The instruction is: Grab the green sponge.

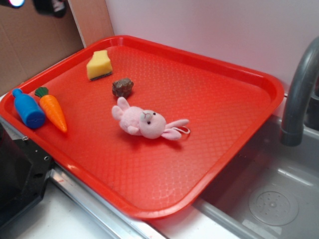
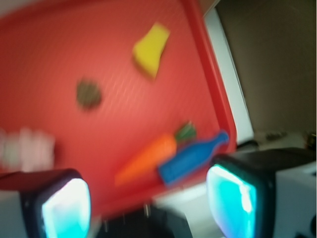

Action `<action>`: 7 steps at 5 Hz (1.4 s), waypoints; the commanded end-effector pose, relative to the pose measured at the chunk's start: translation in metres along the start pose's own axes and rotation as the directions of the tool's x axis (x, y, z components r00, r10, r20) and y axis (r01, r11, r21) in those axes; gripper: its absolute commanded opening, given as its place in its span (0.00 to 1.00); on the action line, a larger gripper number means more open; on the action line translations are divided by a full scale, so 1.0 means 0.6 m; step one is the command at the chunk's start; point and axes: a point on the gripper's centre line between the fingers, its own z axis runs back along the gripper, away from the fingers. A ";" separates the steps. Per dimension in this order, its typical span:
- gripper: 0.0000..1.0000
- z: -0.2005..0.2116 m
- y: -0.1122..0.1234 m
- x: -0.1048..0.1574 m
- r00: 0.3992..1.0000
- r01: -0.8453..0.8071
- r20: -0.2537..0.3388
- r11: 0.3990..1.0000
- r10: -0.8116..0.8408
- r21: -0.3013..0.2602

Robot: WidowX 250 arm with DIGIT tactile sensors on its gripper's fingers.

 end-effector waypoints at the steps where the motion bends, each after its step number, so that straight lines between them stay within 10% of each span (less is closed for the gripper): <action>1: 1.00 -0.042 0.060 0.114 0.956 -0.170 0.214 0.973 0.201 -0.156; 2: 1.00 -0.085 0.039 0.135 0.943 -0.265 0.153 0.945 0.296 -0.193; 4: 1.00 -0.158 0.027 0.128 0.715 -0.697 -0.180 0.671 0.676 -0.252; 7: 1.00 -0.227 -0.029 0.132 0.893 -0.450 -0.003 0.892 0.450 0.040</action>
